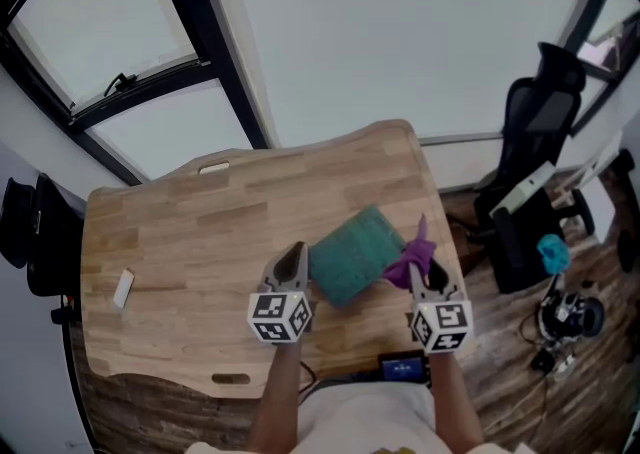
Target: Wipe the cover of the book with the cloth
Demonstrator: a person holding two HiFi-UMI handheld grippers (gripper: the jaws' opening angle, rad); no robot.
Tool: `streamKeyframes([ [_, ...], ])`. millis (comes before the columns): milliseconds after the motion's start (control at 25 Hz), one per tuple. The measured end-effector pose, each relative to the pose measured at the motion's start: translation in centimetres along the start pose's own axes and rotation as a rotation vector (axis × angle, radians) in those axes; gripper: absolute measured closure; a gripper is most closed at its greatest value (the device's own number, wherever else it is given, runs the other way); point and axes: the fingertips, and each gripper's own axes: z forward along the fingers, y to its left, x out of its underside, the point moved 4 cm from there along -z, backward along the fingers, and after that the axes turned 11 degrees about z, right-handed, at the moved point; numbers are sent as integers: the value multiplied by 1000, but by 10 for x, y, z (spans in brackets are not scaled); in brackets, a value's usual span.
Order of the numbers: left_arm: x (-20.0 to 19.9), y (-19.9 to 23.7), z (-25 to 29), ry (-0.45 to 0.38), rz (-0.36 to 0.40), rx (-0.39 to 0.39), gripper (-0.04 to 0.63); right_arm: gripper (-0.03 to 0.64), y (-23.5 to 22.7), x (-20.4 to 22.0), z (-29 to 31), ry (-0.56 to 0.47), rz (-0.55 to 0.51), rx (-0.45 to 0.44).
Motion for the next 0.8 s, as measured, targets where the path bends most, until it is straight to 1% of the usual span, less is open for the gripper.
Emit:
streamKeyframes([
  [120, 2, -2, 6, 8, 2, 11, 594, 540, -3, -3, -3, -20, 37, -6],
  [200, 1, -3, 9, 12, 3, 17, 594, 540, -3, -5, -3, -20, 44, -6],
  [440, 6, -4, 16, 35, 2, 32, 594, 540, -4, -1, 3, 0, 34, -8],
  [640, 18, 5, 22, 78, -25, 29, 594, 540, -6, -2, 13, 11, 29, -19],
  [800, 25, 12, 24, 97, -29, 12, 592, 540, -9, 3, 22, 25, 28, -23],
])
